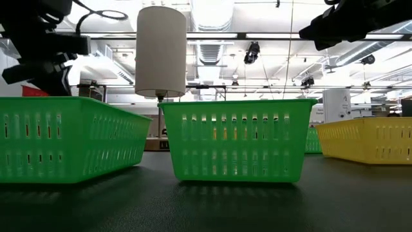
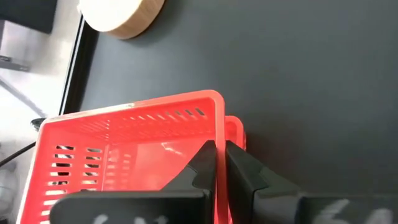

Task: Stack baskets by color
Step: Stack the top right red bin on the top left red bin, then stack the bottom right green bin on the top right green bin

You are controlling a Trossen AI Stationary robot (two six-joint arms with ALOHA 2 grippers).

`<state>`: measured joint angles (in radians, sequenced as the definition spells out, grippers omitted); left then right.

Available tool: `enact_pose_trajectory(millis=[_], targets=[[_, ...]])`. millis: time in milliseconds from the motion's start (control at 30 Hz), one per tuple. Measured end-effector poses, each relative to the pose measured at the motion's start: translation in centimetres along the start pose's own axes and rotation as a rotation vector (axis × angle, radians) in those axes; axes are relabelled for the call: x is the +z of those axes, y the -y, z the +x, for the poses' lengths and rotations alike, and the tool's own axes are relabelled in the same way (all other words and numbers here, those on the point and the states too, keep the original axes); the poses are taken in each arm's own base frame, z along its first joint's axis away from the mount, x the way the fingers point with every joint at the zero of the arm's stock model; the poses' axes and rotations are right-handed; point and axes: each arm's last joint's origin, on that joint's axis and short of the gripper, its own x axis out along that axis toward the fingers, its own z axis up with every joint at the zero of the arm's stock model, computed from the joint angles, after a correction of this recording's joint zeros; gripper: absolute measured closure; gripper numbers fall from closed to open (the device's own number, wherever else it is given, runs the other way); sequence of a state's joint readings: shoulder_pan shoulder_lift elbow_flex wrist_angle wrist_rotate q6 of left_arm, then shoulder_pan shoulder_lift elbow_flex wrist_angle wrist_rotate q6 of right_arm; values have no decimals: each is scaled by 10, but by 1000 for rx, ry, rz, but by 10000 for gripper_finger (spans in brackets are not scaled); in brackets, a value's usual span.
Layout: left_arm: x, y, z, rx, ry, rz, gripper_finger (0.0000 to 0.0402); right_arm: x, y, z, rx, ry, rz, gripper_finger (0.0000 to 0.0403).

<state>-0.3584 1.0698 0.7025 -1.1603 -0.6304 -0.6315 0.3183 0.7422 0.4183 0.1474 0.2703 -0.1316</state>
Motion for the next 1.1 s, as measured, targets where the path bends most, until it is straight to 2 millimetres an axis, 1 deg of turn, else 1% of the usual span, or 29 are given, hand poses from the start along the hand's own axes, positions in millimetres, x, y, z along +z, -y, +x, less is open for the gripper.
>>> enact_pose_trajectory(millis=[100, 200, 333, 433, 567, 767, 833, 933, 1033, 1100], targets=[[1, 4, 3, 15, -20, 18, 388, 0, 0, 0, 0, 0, -3, 394], [2, 6, 5, 24, -34, 29, 364, 0, 0, 0, 0, 0, -3, 394], [2, 6, 6, 25, -35, 31, 329, 0, 0, 0, 0, 0, -3, 394], [1, 5, 5, 19, -28, 24, 313, 0, 0, 0, 0, 0, -3, 394], [2, 3, 1, 5, -17, 19, 309, 0, 0, 0, 0, 0, -2, 394], [17, -1, -16, -51, 33, -32, 308, 0, 0, 0, 0, 0, 0, 394], [26, 1, -22, -89, 85, -74, 309, 0, 0, 0, 0, 0, 0, 394], [43, 10, -29, -196, 240, -146, 309, 0, 0, 0, 0, 0, 0, 394], [60, 24, -37, -307, 432, -143, 309, 0, 0, 0, 1, -1, 10, 394], [69, 33, -42, -361, 527, -116, 309, 0, 0, 0, 0, 0, 16, 394]])
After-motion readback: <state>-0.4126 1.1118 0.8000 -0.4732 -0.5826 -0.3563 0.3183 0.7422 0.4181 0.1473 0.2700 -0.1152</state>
